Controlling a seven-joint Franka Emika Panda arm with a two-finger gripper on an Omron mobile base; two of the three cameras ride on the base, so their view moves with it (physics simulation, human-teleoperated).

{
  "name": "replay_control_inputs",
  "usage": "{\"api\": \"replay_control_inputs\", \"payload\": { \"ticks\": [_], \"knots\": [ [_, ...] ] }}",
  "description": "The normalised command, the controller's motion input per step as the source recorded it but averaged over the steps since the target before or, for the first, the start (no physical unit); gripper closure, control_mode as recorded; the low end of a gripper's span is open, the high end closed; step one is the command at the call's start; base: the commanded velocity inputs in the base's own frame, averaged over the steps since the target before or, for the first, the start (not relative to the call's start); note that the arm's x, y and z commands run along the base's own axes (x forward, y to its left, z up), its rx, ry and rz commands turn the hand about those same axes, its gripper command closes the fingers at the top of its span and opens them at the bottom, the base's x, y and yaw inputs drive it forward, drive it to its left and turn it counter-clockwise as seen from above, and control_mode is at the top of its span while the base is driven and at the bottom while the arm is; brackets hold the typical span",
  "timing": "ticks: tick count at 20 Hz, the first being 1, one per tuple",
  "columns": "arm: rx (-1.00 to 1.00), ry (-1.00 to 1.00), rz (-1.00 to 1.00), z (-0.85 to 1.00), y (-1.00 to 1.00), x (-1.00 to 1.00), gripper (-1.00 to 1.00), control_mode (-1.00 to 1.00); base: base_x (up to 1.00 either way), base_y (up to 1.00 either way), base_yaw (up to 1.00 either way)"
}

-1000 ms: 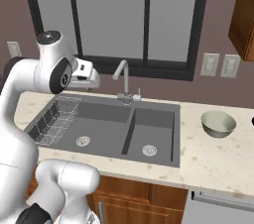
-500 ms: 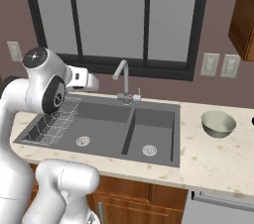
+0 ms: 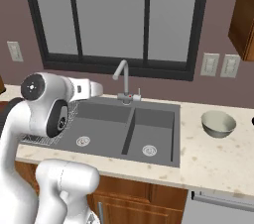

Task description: Rinse each bowl for a few seconds and place them down in the sink or on the counter.

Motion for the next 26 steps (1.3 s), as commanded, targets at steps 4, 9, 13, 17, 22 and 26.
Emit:
{"api": "replay_control_inputs", "payload": {
  "ticks": [4, 9, 13, 17, 22, 26],
  "knots": [
    [0.0, -0.19, 0.01, 0.0, -0.27, -0.06, -1.0, -1.0, 0.0, 0.0, 0.0],
    [0.0, -0.12, 0.01, 0.0, -0.36, 0.0, -1.0, -1.0, 0.0, 0.0, 0.0],
    [0.0, -0.12, 0.03, 0.0, -0.32, 0.0, -1.0, -1.0, 0.0, 0.0, 0.0],
    [0.0, -0.13, 0.05, 0.0, -0.27, 0.0, -1.0, -1.0, 0.0, 0.0, 0.0],
    [0.0, -0.11, 0.07, -0.03, -0.23, 0.05, -1.0, -1.0, 0.0, 0.0, 0.0],
    [0.0, -0.03, 0.08, -0.11, -0.24, 0.18, -1.0, -1.0, 0.0, 0.0, 0.0]
  ]
}}
